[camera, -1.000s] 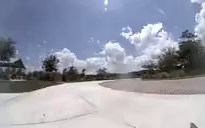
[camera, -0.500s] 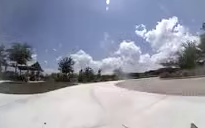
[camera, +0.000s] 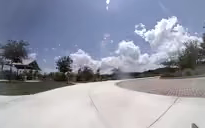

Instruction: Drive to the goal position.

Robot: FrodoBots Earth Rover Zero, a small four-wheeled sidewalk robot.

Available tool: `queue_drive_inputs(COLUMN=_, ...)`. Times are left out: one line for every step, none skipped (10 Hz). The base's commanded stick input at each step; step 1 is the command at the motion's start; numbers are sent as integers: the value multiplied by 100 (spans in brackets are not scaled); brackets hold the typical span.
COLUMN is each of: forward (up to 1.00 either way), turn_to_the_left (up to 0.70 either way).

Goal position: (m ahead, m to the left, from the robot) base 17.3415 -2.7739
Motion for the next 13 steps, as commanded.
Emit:
queue_drive_inputs(forward=85, turn_to_the_left=-1)
queue_drive_inputs(forward=85, turn_to_the_left=-1)
queue_drive_inputs(forward=85, turn_to_the_left=-1)
queue_drive_inputs(forward=85, turn_to_the_left=-1)
queue_drive_inputs(forward=85, turn_to_the_left=-1)
queue_drive_inputs(forward=85, turn_to_the_left=-1)
queue_drive_inputs(forward=85, turn_to_the_left=-1)
queue_drive_inputs(forward=85, turn_to_the_left=-1)
queue_drive_inputs(forward=85, turn_to_the_left=-1)
queue_drive_inputs(forward=85, turn_to_the_left=9)
queue_drive_inputs(forward=85, turn_to_the_left=21)
queue_drive_inputs(forward=85, turn_to_the_left=33)
queue_drive_inputs(forward=85, turn_to_the_left=33)
